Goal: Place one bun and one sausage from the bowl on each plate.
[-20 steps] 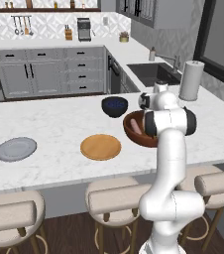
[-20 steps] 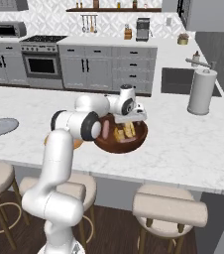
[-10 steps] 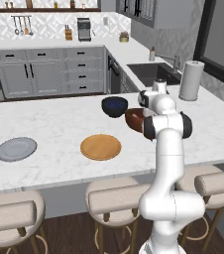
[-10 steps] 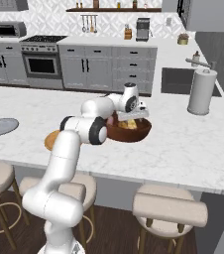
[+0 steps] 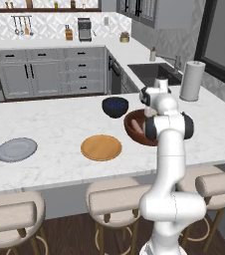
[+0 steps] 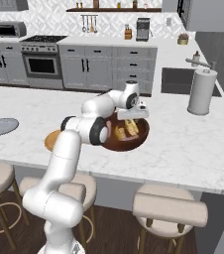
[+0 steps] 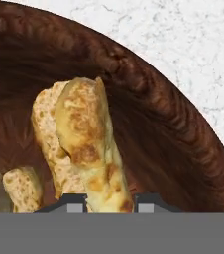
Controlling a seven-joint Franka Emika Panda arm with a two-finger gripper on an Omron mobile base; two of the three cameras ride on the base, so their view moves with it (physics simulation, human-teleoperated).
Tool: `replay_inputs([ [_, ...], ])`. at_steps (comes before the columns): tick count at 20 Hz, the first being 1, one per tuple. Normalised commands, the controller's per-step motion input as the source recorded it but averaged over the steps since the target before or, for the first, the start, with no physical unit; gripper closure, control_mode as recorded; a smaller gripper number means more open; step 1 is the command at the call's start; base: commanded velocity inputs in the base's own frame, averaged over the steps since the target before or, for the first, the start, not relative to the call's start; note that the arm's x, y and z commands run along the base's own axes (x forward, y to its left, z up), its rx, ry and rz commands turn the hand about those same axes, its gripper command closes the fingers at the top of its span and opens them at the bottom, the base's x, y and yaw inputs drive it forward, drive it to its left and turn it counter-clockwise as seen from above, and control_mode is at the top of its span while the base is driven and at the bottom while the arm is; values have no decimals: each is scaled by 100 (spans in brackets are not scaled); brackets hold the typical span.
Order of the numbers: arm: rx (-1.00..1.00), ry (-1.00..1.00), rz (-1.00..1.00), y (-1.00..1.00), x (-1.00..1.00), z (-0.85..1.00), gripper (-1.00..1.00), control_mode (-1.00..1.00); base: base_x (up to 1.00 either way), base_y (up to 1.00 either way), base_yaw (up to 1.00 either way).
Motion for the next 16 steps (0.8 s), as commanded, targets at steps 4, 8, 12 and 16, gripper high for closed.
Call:
replay_inputs([
  [4,0,-1,-8,11,-31,1,100,-100,0,0,0],
  [8,-3,-10,-10,29,-38,28,100,-100,0,0,0],
  [12,-10,-12,-7,52,-47,69,100,-100,0,0,0],
  [16,0,-5,-8,68,-86,33,100,-100,0,0,0],
])
